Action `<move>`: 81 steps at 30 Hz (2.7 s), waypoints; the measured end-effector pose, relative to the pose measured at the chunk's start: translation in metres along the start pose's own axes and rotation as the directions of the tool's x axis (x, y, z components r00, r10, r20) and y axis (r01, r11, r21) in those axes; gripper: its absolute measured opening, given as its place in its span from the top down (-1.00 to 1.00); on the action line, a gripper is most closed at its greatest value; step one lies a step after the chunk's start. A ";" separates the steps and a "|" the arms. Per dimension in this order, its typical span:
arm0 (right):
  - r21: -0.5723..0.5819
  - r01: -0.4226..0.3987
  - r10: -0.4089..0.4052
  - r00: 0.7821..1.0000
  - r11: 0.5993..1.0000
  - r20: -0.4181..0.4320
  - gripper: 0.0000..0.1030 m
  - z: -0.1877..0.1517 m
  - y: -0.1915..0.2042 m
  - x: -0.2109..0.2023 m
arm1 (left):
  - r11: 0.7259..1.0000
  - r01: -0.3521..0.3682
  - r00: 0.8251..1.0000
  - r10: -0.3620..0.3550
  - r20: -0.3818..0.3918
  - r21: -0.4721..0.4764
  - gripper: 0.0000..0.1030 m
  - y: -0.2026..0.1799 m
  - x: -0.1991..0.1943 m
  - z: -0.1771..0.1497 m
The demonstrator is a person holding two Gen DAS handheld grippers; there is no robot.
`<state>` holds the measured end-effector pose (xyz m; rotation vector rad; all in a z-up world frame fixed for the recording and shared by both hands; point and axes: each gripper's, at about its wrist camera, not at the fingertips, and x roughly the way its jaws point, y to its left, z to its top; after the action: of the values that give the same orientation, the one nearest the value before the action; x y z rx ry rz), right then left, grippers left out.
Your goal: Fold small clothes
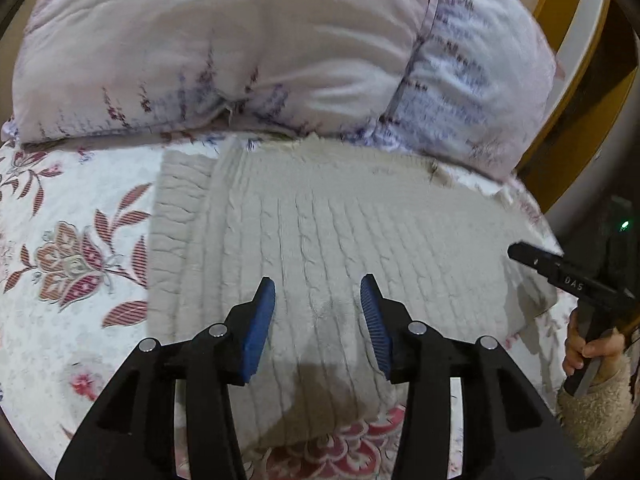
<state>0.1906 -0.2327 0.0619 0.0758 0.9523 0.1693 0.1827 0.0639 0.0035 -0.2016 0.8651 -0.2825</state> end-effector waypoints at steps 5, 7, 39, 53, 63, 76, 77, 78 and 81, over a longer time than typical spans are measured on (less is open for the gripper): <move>-0.087 0.079 -0.082 0.996 0.993 -0.026 -0.10 -0.002 0.014 0.019 | 0.999 -0.018 1.000 0.019 -0.011 0.041 0.04 -0.001 0.010 -0.006; -0.096 0.093 -0.095 0.995 0.991 -0.026 -0.11 -0.003 0.016 0.018 | 1.000 0.008 1.000 -0.008 -0.004 0.016 -0.04 0.003 0.004 -0.005; -0.102 0.049 -0.051 0.999 0.994 -0.017 -0.32 -0.004 0.026 0.027 | 0.804 0.220 0.974 -0.212 0.080 -0.553 -0.07 0.101 0.016 0.015; -0.074 -0.015 0.015 1.000 0.997 0.011 -0.33 -0.001 0.013 0.015 | 0.825 0.321 0.947 -0.280 0.157 -0.465 0.62 0.036 -0.008 0.058; 0.048 0.015 -0.021 0.992 0.999 0.121 -0.33 0.002 -0.053 -0.036 | 0.803 0.465 0.885 -0.435 0.168 -0.371 0.64 -0.056 0.010 0.086; 0.263 0.071 -0.117 0.979 0.962 0.166 -0.33 -0.008 -0.152 -0.073 | 0.810 0.483 0.857 -0.515 -0.009 -0.334 0.66 -0.179 0.099 0.067; 0.278 0.070 -0.119 0.979 0.958 0.163 -0.33 -0.009 -0.158 -0.074 | 0.812 0.480 0.853 -0.520 -0.040 -0.332 0.66 -0.188 0.110 0.062; 0.286 0.069 -0.119 0.980 0.956 0.162 -0.33 -0.010 -0.161 -0.074 | 0.814 0.476 0.852 -0.521 -0.055 -0.334 0.66 -0.192 0.116 0.059; 0.307 0.046 -0.100 0.982 0.951 0.161 -0.33 -0.010 -0.169 -0.078 | 0.824 0.478 0.849 -0.522 -0.082 -0.306 0.58 -0.207 0.125 0.054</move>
<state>0.1571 -0.4126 0.0951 0.3325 0.7973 -0.0537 0.2671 -0.1684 0.0073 -0.6829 1.0047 -0.6831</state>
